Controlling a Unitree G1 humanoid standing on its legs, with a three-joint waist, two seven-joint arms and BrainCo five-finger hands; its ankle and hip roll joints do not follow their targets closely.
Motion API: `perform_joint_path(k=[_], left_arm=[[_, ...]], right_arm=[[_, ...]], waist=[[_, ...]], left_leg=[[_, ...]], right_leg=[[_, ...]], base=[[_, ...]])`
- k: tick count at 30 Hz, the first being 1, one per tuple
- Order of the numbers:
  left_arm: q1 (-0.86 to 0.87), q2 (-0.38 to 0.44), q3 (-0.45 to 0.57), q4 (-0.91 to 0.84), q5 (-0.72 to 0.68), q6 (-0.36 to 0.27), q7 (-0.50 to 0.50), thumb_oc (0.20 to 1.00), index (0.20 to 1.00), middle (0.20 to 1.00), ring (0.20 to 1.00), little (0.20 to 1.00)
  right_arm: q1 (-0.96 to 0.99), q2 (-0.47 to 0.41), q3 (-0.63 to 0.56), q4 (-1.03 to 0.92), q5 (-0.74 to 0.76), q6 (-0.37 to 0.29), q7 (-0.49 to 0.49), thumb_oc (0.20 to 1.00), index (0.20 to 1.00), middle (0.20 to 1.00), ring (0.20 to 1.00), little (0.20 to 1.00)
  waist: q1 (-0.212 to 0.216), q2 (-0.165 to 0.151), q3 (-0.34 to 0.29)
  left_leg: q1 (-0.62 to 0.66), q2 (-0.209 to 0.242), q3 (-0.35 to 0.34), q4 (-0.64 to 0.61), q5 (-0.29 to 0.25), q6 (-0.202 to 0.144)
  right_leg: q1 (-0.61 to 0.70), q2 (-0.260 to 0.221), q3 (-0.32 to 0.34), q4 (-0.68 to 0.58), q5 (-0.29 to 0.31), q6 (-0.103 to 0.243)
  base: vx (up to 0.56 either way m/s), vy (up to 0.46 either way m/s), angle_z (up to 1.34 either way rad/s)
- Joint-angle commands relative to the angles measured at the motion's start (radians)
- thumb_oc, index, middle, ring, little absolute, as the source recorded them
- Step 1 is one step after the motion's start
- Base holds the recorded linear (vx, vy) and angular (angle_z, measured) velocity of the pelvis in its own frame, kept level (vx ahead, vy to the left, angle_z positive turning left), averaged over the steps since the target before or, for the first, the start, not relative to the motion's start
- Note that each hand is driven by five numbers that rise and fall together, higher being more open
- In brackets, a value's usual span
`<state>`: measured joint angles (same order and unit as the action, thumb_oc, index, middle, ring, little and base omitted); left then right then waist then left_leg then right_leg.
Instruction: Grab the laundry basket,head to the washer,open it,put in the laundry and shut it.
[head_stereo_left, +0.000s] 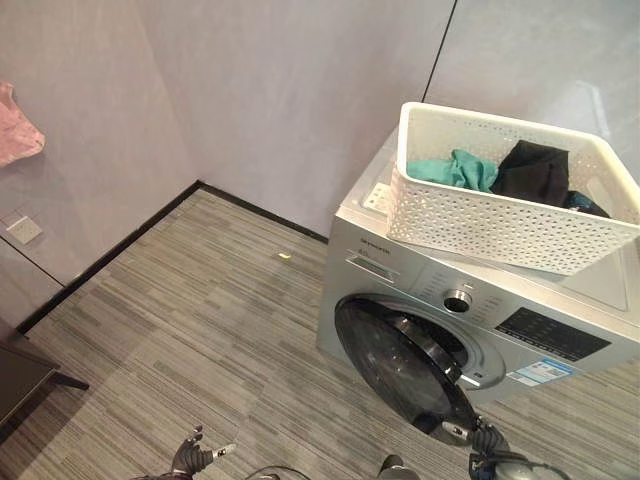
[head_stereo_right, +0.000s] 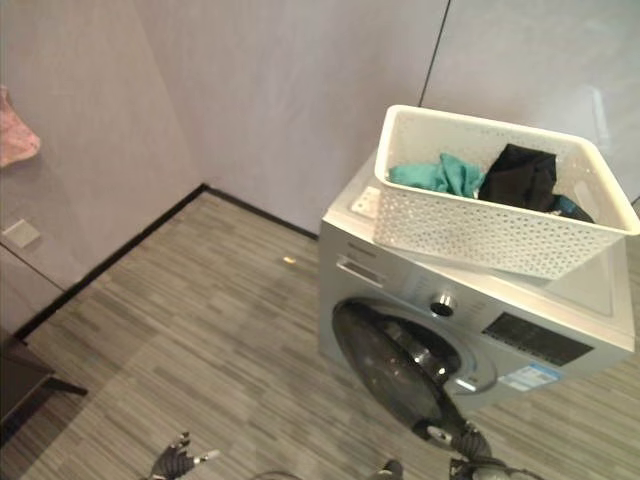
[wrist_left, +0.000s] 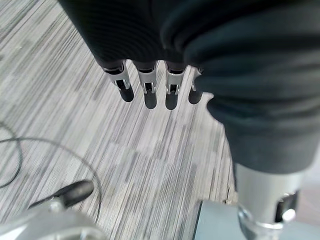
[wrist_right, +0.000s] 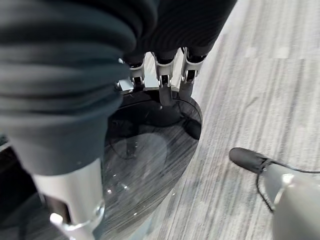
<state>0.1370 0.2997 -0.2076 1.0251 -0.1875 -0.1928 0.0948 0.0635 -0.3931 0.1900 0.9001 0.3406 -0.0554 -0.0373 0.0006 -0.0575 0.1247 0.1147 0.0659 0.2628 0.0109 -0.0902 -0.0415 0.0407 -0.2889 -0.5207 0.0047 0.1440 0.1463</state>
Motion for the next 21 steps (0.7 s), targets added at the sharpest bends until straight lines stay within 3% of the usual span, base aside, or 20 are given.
perform_joint_path(k=[1,5,11,21], left_arm=[[-0.053,0.014,0.006,-0.044,0.018,-0.025,-0.01,1.0,1.0,1.0,1.0,1.0],[-0.039,0.001,0.023,-0.029,0.01,-0.023,-0.008,1.0,1.0,1.0,1.0,1.0],[-0.026,-0.007,0.011,-0.031,0.016,-0.026,-0.007,1.0,1.0,1.0,1.0,1.0],[-0.005,-0.003,-0.027,-0.142,-0.013,-0.044,-0.015,1.0,1.0,1.0,1.0,1.0]], right_arm=[[-0.101,0.05,0.018,-0.1,0.037,-0.081,0.075,1.0,1.0,1.0,1.0,1.0],[-0.081,0.092,0.068,-0.131,0.029,-0.079,0.096,1.0,1.0,1.0,1.0,1.0],[-0.073,0.115,0.1,-0.109,0.013,-0.071,0.101,1.0,1.0,1.0,1.0,1.0],[-0.103,0.145,0.154,-0.073,0.023,-0.07,0.095,1.0,1.0,1.0,1.0,1.0]], waist=[[0.034,-0.022,0.006],[0.05,-0.031,-0.006],[0.058,-0.021,-0.017],[0.077,0.028,-0.006]], left_leg=[[0.006,0.007,-0.013,0.006,-0.079,-0.016],[0.021,0.022,-0.011,-0.011,-0.067,-0.032],[0.04,0.039,-0.015,-0.043,-0.045,-0.049],[0.037,0.068,-0.034,-0.07,-0.007,-0.075]], right_leg=[[0.011,-0.086,0.017,0.048,0.011,0.061],[0.042,-0.063,0.003,0.005,-0.013,0.058],[0.066,-0.043,-0.006,-0.028,-0.042,0.047],[0.098,-0.017,0.0,-0.092,-0.078,0.032]], base=[[0.02,-0.046,-0.02],[0.03,-0.082,0.03],[0.02,-0.047,0.01],[-0.04,-0.058,0.0]])
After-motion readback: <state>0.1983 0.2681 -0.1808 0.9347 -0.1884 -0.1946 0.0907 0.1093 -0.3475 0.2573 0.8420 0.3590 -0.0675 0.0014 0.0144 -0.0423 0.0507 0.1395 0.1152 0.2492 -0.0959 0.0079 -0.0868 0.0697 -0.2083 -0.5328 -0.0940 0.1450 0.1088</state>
